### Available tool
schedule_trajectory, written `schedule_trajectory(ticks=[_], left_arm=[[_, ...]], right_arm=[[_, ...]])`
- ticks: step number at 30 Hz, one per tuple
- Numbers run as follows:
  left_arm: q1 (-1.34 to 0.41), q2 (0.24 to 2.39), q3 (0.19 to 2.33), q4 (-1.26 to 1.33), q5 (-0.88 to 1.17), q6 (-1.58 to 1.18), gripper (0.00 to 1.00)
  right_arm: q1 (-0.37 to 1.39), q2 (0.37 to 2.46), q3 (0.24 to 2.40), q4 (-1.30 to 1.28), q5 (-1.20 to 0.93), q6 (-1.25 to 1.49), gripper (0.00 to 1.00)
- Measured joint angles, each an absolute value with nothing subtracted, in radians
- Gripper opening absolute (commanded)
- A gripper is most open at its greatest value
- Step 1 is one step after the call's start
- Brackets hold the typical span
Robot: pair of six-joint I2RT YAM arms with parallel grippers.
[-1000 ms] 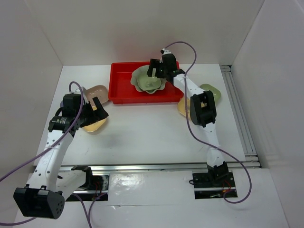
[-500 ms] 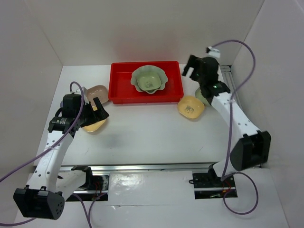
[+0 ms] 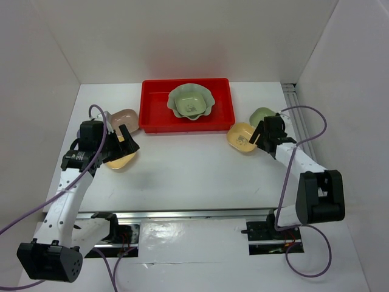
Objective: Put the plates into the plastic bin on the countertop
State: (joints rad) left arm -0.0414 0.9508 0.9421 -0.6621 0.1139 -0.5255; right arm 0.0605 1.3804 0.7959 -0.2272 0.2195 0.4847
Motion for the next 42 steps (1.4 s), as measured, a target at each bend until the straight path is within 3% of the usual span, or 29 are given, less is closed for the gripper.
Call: schedule_trajectory(ticks=[7, 10, 11, 15, 21, 28, 35, 39, 42], left_arm=[[-0.041, 0.95, 0.942, -0.661, 0.114, -0.525, 1.0], [-0.041, 0.95, 0.942, -0.661, 0.114, -0.525, 1.0], [-0.041, 0.95, 0.942, -0.661, 0.114, -0.525, 1.0], [-0.041, 0.95, 0.942, -0.661, 0.114, -0.525, 1.0], [-0.041, 0.95, 0.942, -0.661, 0.114, -0.525, 1.0], [-0.041, 0.952, 0.942, -0.661, 0.113, -0.526, 1.0], [-0.041, 0.958, 0.942, -0.661, 0.111, -0.526, 1.0], [-0.041, 0.96, 0.942, -0.661, 0.106, -0.526, 1.0], [-0.041, 0.963, 0.942, -0.661, 0.101, -0.527, 1.0]], right_arm=[[0.06, 1.557, 0.779, -0.121, 0.19, 0.512, 0.68], [0.06, 1.597, 0.779, -0.073, 0.184, 0.517, 0.44], [0.06, 1.608, 0.779, -0.062, 0.185, 0.522, 0.26], [0.062, 1.62, 0.783, -0.007, 0.17, 0.552, 0.0], [0.121, 1.555, 0.751, -0.033, 0.199, 0.557, 0.0], [0.275, 1.338, 0.65, -0.183, 0.195, 0.52, 0.0], [0.398, 1.129, 0.654, -0.245, -0.029, 0.48, 0.0], [0.448, 1.176, 0.784, -0.208, -0.106, 0.451, 0.0], [0.45, 1.333, 0.992, -0.18, -0.115, 0.396, 0.02]])
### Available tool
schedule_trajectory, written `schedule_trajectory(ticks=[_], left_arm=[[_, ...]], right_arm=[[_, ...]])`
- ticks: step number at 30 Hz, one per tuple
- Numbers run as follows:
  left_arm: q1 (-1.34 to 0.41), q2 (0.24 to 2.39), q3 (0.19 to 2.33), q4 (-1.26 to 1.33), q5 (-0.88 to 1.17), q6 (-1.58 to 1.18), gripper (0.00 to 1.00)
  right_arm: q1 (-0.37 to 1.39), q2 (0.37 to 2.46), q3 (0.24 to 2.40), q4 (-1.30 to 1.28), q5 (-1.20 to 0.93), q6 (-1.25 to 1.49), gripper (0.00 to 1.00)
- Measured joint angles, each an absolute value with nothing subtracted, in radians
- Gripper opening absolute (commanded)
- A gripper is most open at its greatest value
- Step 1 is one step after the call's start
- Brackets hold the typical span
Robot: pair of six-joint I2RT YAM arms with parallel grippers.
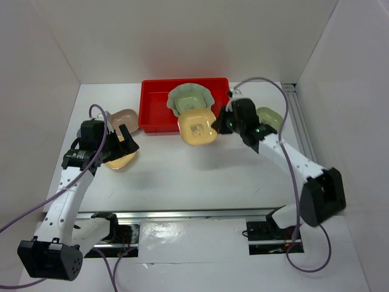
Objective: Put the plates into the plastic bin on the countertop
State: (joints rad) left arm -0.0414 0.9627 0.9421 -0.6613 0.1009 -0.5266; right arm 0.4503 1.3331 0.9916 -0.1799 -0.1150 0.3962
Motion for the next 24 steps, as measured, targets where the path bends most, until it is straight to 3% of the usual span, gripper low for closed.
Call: schedule_trajectory(ticks=[4, 12, 24], left_arm=[[-0.041, 0.968, 0.942, -0.661, 0.092, -0.527, 1.0], [-0.041, 0.97, 0.942, -0.661, 0.076, -0.527, 1.0], [-0.041, 0.97, 0.942, -0.661, 0.076, -0.527, 1.0]], right_arm=[[0.436, 1.607, 1.309, -0.094, -0.166, 0.303, 0.0], [0.373, 2.115, 1.924, -0.162, -0.249, 0.158, 0.0], [0.32, 2.386, 2.085, -0.205, -0.234, 0.134, 0.0]])
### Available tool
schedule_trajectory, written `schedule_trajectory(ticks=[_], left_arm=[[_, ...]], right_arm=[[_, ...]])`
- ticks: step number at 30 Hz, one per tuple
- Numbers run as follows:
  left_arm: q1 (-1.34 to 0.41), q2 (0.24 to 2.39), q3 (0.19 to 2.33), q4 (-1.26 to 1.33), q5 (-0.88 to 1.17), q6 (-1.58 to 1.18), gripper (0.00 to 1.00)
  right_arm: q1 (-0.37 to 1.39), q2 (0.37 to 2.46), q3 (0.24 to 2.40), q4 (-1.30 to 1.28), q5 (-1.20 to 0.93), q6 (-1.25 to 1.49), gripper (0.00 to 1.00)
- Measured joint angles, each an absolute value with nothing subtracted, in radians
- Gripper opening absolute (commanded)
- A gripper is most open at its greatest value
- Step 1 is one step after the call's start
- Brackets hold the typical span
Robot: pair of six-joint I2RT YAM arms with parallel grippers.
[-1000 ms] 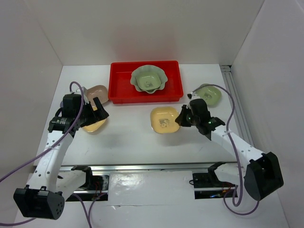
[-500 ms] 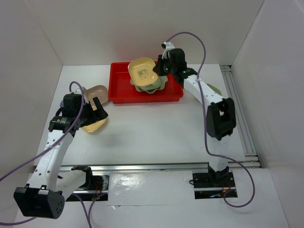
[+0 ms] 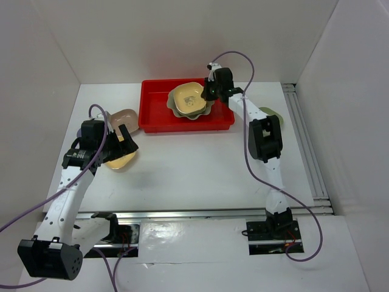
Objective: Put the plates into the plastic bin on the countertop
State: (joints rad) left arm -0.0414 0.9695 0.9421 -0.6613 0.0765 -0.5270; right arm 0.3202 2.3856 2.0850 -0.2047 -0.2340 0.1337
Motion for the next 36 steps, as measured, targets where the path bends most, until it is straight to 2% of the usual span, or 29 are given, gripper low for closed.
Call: schedule_trajectory(ticks=[2, 3, 4, 5, 6, 8, 10, 11, 13, 18, 24, 26, 31, 34, 36], left_arm=[[-0.041, 0.97, 0.942, -0.661, 0.076, -0.527, 1.0], [-0.041, 0.97, 0.942, -0.661, 0.076, -0.527, 1.0], [-0.041, 0.97, 0.942, -0.661, 0.076, -0.527, 1.0], [-0.041, 0.97, 0.942, -0.662, 0.076, -0.527, 1.0], [-0.041, 0.97, 0.942, -0.661, 0.076, -0.527, 1.0], [-0.041, 0.97, 0.942, -0.661, 0.076, -0.527, 1.0], [-0.041, 0.97, 0.942, -0.662, 0.076, -0.527, 1.0], [-0.041, 0.969, 0.942, -0.661, 0.076, -0.527, 1.0], [-0.041, 0.969, 0.942, -0.661, 0.077, -0.527, 1.0], [-0.041, 0.969, 0.942, -0.661, 0.081, -0.527, 1.0], [-0.041, 0.969, 0.942, -0.661, 0.084, -0.527, 1.0], [-0.041, 0.968, 0.942, -0.661, 0.083, -0.527, 1.0], [-0.035, 0.992, 0.945, -0.678, 0.012, -0.555, 1.0], [-0.012, 1.047, 0.949, -0.689, 0.007, -0.558, 1.0], [0.006, 1.069, 0.949, -0.69, 0.023, -0.558, 1.0]], right_arm=[[0.321, 2.408, 2.098, -0.207, -0.226, 0.135, 0.0], [0.321, 2.413, 2.1, -0.208, -0.224, 0.136, 0.06], [0.321, 2.416, 2.101, -0.21, -0.221, 0.139, 0.19], [0.321, 2.416, 2.101, -0.21, -0.22, 0.144, 0.39], [0.321, 2.416, 2.103, -0.21, -0.218, 0.146, 0.49], [0.321, 2.416, 2.112, -0.206, -0.212, 0.153, 0.59], [0.321, 2.416, 2.13, -0.204, -0.207, 0.159, 0.76], [0.321, 2.416, 2.141, -0.204, -0.205, 0.162, 0.79], [0.322, 2.416, 2.165, -0.202, -0.2, 0.164, 1.0], [0.331, 2.37, 2.143, -0.179, -0.162, 0.179, 1.0], [0.316, 2.087, 1.892, -0.202, 0.073, 0.264, 1.0], [0.263, 1.977, 1.8, -0.221, 0.128, 0.307, 1.0], [0.002, 1.746, 1.467, -0.235, 0.214, 0.378, 1.0], [-0.134, 1.704, 1.303, -0.261, 0.222, 0.386, 1.0], [-0.162, 1.707, 1.238, -0.287, 0.228, 0.388, 1.0]])
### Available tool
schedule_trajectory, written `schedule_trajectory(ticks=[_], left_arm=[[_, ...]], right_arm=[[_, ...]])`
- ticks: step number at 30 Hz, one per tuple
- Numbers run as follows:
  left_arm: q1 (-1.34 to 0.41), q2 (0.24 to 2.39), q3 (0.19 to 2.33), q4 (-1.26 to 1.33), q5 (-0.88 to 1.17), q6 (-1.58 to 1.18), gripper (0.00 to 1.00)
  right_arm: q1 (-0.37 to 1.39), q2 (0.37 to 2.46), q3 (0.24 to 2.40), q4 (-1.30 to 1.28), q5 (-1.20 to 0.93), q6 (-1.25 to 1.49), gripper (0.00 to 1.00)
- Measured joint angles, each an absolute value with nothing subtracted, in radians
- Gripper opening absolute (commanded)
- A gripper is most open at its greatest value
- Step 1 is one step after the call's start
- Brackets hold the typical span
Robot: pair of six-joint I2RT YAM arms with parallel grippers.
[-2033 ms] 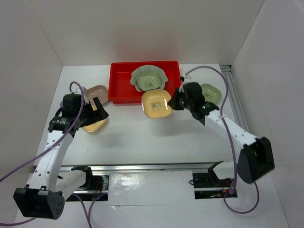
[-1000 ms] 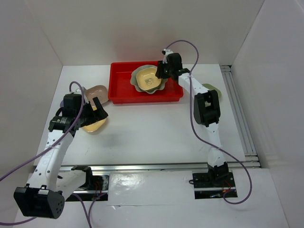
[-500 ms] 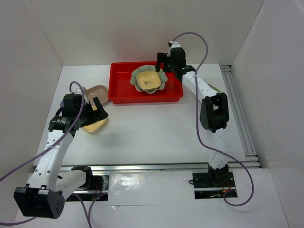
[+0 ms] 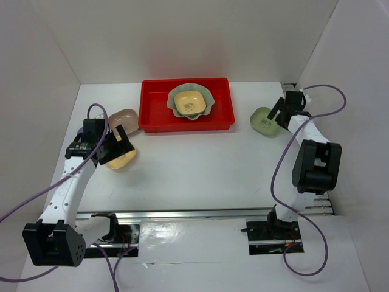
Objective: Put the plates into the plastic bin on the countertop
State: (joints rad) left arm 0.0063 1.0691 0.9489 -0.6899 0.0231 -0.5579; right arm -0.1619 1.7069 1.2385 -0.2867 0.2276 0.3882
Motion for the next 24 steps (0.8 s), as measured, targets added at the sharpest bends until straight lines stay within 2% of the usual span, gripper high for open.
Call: schedule_trajectory(ticks=[9, 15, 16, 17, 20, 21, 24], left_arm=[[0.028, 1.077, 0.949, -0.688, 0.054, -0.557, 1.0], [0.028, 1.075, 0.949, -0.688, 0.058, -0.557, 1.0], [0.028, 1.075, 0.949, -0.688, 0.058, -0.557, 1.0], [0.028, 1.075, 0.949, -0.688, 0.059, -0.557, 1.0], [0.028, 1.075, 0.949, -0.688, 0.059, -0.557, 1.0], [0.028, 1.075, 0.949, -0.688, 0.059, -0.557, 1.0], [0.028, 1.071, 0.949, -0.687, 0.059, -0.557, 1.0]], right_arm=[[-0.155, 1.801, 1.224, -0.264, 0.168, 0.406, 0.85], [-0.155, 1.93, 1.226, -0.251, 0.198, 0.43, 0.64], [-0.155, 1.93, 1.23, -0.245, 0.2, 0.439, 0.59], [-0.155, 1.93, 1.231, -0.241, 0.209, 0.442, 0.41], [-0.16, 1.933, 1.231, -0.239, 0.219, 0.454, 0.06], [-0.16, 1.933, 1.232, -0.228, 0.22, 0.469, 0.0], [-0.164, 1.93, 1.251, -0.203, 0.224, 0.495, 0.0]])
